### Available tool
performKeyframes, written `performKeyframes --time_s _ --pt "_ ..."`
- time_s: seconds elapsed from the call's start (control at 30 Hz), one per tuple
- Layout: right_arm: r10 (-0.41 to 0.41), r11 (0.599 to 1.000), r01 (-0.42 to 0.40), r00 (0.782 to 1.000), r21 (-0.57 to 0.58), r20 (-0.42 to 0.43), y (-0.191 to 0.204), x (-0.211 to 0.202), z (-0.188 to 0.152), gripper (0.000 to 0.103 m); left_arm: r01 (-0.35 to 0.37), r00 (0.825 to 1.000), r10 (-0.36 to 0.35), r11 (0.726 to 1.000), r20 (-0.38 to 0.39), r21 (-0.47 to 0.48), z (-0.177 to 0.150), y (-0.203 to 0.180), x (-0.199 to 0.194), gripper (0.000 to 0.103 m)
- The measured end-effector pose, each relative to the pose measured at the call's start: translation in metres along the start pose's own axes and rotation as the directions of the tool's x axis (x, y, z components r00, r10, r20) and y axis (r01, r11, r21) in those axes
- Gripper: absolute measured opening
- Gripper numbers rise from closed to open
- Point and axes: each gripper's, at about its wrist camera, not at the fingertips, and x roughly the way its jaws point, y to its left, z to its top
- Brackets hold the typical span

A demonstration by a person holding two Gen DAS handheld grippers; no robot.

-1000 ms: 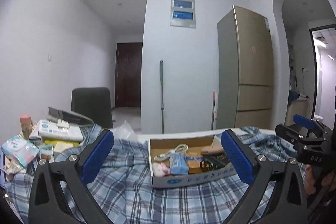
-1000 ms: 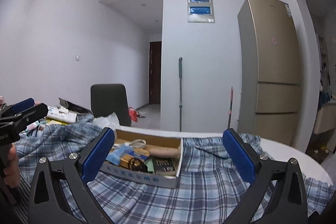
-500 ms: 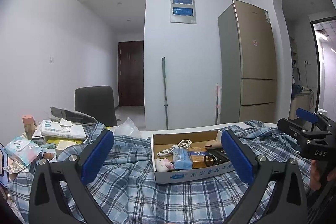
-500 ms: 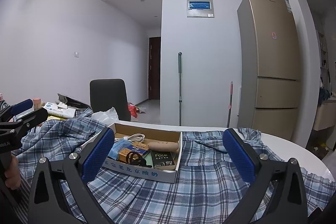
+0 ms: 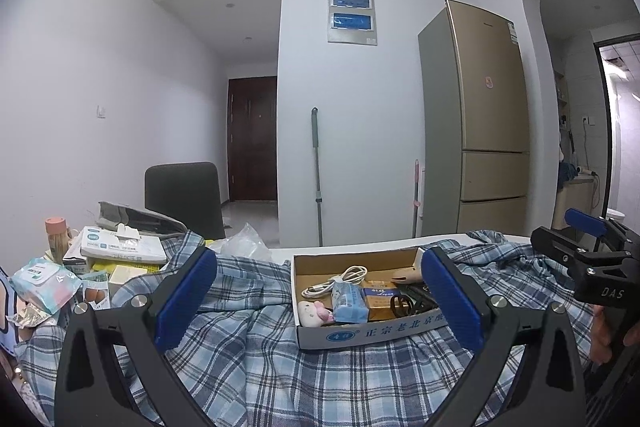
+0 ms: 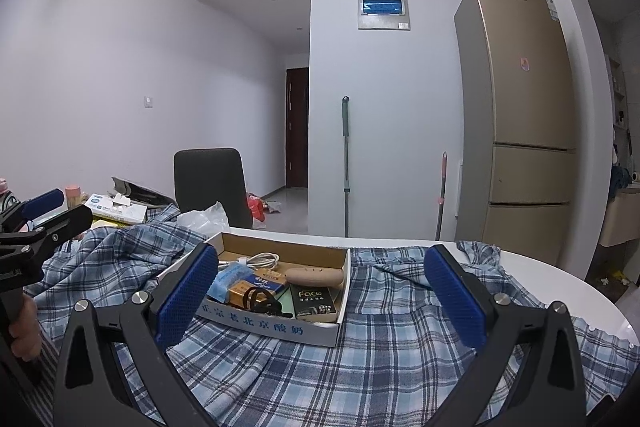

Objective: Organize soft objects

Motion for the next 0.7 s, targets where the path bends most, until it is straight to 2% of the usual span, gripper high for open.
performKeyframes --time_s 0.27,0.7 --pt "-0.009 1.000 0.010 0.999 -0.024 0.041 0.0047 -0.0081 0.0009 0.103 -0.002 1.000 0.002 1.000 0.009 0.003 0.0002 0.0010 -0.0026 0.103" --pt "-0.015 1.000 0.016 1.000 -0.024 0.026 0.0033 -0.0063 0.0005 0.103 0.001 1.000 -0.001 1.000 0.006 0.007 0.0008 -0.0013 -0.0025 0.103"
